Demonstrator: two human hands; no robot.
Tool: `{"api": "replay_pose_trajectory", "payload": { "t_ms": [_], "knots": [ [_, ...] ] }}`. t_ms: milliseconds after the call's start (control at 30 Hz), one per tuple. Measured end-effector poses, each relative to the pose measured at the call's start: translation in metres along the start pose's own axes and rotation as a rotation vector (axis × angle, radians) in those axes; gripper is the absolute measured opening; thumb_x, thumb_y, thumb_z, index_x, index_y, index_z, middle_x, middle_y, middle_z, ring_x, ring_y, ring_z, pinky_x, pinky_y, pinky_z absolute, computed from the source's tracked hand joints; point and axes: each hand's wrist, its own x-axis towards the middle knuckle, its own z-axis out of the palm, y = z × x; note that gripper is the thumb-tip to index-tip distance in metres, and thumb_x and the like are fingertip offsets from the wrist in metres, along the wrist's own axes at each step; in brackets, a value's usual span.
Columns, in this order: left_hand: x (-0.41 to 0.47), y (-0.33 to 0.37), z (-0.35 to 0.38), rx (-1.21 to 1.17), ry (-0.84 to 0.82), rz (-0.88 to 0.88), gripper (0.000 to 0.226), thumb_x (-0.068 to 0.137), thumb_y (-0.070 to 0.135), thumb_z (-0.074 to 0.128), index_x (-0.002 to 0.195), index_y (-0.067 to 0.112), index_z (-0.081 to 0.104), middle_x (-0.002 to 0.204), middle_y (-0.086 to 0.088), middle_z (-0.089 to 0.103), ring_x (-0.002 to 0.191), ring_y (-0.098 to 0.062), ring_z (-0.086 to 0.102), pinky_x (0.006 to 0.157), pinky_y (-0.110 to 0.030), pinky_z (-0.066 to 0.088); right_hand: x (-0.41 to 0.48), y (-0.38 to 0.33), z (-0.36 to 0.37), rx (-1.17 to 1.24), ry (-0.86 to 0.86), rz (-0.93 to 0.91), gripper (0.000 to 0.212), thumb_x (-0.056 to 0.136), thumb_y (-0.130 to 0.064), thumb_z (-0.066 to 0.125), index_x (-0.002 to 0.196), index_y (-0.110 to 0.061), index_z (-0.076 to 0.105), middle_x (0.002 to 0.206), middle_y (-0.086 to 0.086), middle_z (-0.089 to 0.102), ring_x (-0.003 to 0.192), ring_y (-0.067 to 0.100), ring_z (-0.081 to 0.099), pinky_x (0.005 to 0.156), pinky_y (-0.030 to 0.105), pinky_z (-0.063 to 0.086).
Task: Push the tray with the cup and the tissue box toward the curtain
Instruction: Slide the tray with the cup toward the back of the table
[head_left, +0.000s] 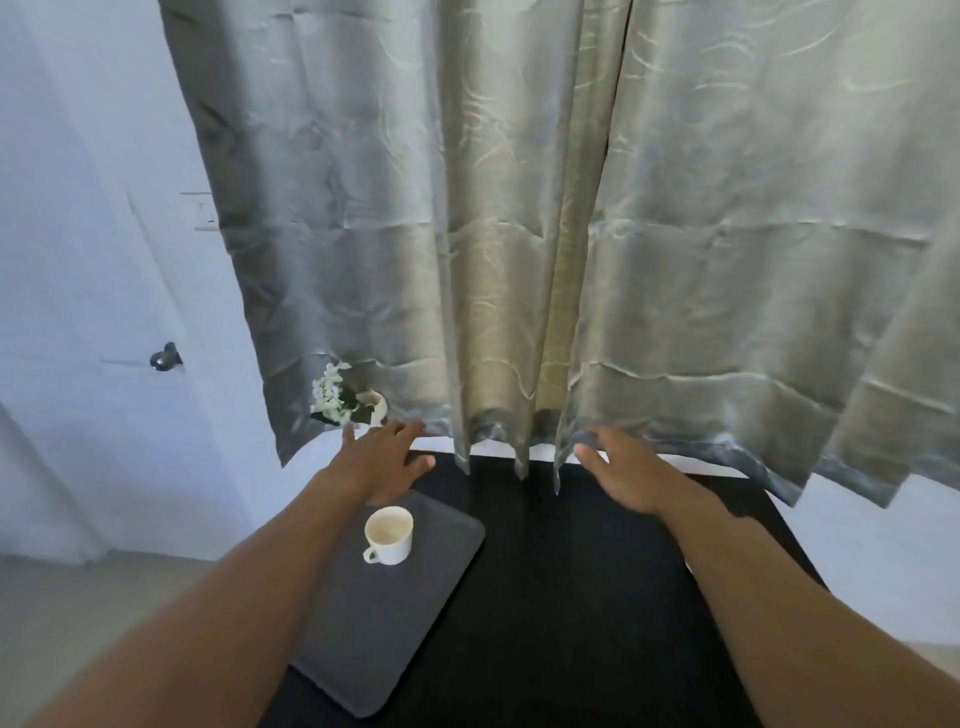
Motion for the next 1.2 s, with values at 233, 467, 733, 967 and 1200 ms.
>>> {"api": "replay_pose_trajectory", "payload": {
  "t_ms": [233,467,733,967,1200],
  "knots": [
    [-0.002,-0.038,0.031,-0.029,-0.077,-0.175,0.064,0.097,0.058,0.032,0.154,0.031,0.023,0.162,-0.002,0.029,0.148,-0.03,0.029,0.119,-0.062,0.0,0.049,-0.003,0.044,0.035,-0.154,-0.024,0.056,0.097,-0.05,0.038,0.143,-0.018,0.039,0.145,0.008,0.048,0.13,0.026,0.048,0.104,0.041,0.038],
    [-0.007,-0.078,0.058,-0.036,-0.148,-0.28,0.066,0.098,0.057,0.031,0.156,0.03,0.017,0.164,-0.003,0.025,0.147,-0.029,0.031,0.12,-0.057,0.003,0.07,-0.019,0.102,0.049,-0.312,0.025,0.058,0.097,-0.048,0.041,0.15,-0.027,0.028,0.155,0.007,0.036,0.139,0.025,0.04,0.112,0.047,0.035],
    [0.013,-0.129,0.11,-0.055,-0.229,-0.271,0.064,0.098,0.051,0.036,0.156,0.028,0.019,0.16,-0.004,0.032,0.135,-0.033,0.047,0.111,-0.049,0.033,0.083,-0.031,0.17,0.065,-0.413,0.157,0.059,0.097,-0.04,0.048,0.15,-0.026,0.028,0.152,0.007,0.04,0.136,0.024,0.043,0.109,0.044,0.039],
    [0.036,-0.183,0.167,-0.164,-0.347,-0.306,0.066,0.097,0.04,0.047,0.155,0.024,0.02,0.153,-0.01,0.038,0.128,-0.038,0.052,0.101,-0.048,0.044,0.086,-0.041,0.247,0.148,-0.417,0.376,0.058,0.095,-0.04,0.051,0.148,-0.024,0.031,0.146,0.008,0.046,0.129,0.025,0.049,0.106,0.044,0.043],
    [0.047,-0.231,0.22,-0.222,-0.435,-0.337,0.063,0.095,0.041,0.051,0.151,0.025,0.027,0.147,-0.01,0.044,0.125,-0.037,0.054,0.102,-0.054,0.045,0.084,-0.059,0.32,0.293,-0.4,0.593,0.061,0.095,-0.032,0.055,0.149,-0.018,0.031,0.153,0.007,0.037,0.136,0.024,0.042,0.106,0.038,0.04]
  ]
}}
